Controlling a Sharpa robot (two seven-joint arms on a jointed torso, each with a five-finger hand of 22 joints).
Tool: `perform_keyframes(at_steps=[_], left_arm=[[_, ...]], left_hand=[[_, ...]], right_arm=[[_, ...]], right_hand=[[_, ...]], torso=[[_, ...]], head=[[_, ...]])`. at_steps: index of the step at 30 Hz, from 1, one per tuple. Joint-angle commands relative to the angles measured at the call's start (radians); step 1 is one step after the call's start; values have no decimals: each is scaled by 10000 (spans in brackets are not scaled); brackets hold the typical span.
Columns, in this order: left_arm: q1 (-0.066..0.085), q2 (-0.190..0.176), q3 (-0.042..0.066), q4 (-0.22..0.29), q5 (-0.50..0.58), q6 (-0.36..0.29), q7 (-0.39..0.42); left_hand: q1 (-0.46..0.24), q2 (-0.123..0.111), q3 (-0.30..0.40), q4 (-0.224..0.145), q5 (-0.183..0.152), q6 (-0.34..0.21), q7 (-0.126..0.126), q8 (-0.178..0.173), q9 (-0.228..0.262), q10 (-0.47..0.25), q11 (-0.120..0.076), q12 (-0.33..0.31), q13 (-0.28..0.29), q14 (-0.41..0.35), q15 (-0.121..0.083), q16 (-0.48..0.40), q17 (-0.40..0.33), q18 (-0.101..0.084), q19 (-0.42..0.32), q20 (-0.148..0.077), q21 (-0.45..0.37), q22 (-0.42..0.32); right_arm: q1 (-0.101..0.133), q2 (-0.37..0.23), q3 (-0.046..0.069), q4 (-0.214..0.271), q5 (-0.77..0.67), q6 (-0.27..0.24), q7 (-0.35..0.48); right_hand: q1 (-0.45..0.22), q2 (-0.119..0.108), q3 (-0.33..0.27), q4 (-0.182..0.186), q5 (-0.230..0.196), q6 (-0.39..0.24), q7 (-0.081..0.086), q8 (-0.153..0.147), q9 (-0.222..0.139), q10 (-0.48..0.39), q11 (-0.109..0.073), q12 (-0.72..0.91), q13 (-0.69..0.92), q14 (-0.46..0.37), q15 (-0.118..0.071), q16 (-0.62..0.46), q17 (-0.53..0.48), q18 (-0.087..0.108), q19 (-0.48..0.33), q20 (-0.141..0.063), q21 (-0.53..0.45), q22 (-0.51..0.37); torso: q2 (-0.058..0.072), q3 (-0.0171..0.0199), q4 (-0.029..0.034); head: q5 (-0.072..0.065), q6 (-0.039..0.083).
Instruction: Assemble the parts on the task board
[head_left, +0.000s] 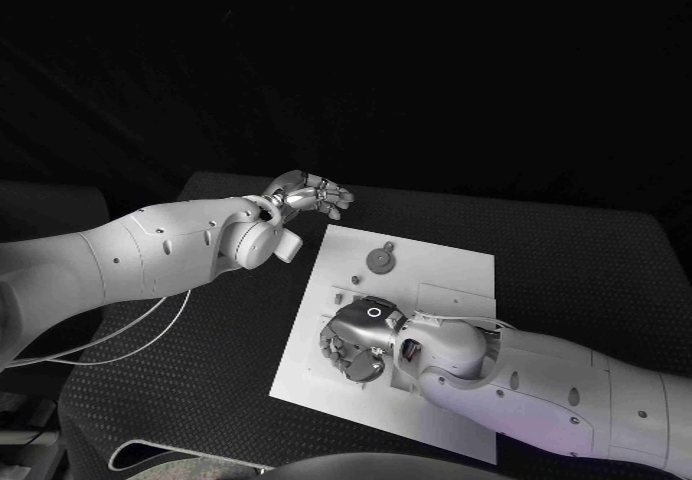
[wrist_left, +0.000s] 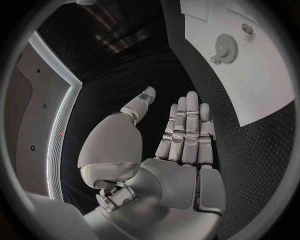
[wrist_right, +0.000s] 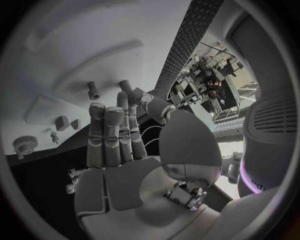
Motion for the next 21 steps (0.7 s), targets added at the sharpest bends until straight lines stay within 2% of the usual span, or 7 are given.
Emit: perform_keyframes(at_steps=[1, 5, 10, 15, 21], left_arm=[[14, 16, 8, 13, 50, 155, 61], [14, 12, 8, 16, 50, 153, 59], [14, 2, 8, 19, 50, 156, 49], [14, -11, 8, 10, 50, 160, 35], [14, -16, 8, -1, 50, 156, 28]], left_hand=[[-5, 95, 1, 44, 3, -35, 16, 40, -17, 2, 56, -4, -10, 39, 62, -58, 12, -75, 81, 22, -36, 10], [-5, 96, 0, 46, 3, -35, 15, 41, -18, 1, 57, -4, -12, 38, 63, -63, 17, -75, 81, 22, -39, 12], [-7, 93, -2, 48, 2, -37, 16, 41, -20, 0, 58, -4, -14, 38, 63, -67, 22, -75, 81, 23, -42, 14], [-11, 89, -5, 51, 1, -42, 17, 40, -22, -2, 59, -5, -18, 38, 64, -72, 29, -75, 81, 24, -46, 17], [-15, 86, -8, 55, 0, -47, 18, 39, -25, -5, 61, -6, -21, 37, 65, -79, 36, -75, 81, 25, -50, 20]], right_arm=[[-24, 77, -23, -25, 111, 205, 142], [-24, 91, -49, -47, 279, 206, 169], [-24, 45, -59, -104, 472, 71, 116], [-23, -5, -60, -128, 644, -137, 132], [-22, -56, -60, -122, 741, -252, 173]], right_hand=[[142, 40, 83, 8, 31, 76, 46, 66, 31, -5, 5, -58, -64, -46, -54, 63, 12, 378, -29, -17, 32, 139], [100, -37, 182, 16, 33, 37, 66, 23, 32, -68, 27, -93, -37, -74, -33, 31, -12, 378, -66, 5, 15, 126], [-179, -401, 178, 25, 165, -202, 183, -181, -48, -346, 139, -268, -40, -103, 71, -41, -88, 378, -140, 81, 2, 126], [-472, -866, -261, -4, 339, -834, 466, -614, -277, -1033, 402, -717, -209, -198, 328, -82, -166, 378, -287, 138, 5, 151], [-683, -1199, -1100, -9, 788, -1442, 745, -959, -487, -1715, 659, -978, -446, -429, 579, -37, -184, 378, -525, 224, -15, 166]], torso=[[2, -2, 2], [-2, -2, -3], [-2, 3, -17], [-2, 9, -20], [3, 13, -9]], head=[[4, -11], [9, -13], [22, -18], [12, -12], [4, -12]])
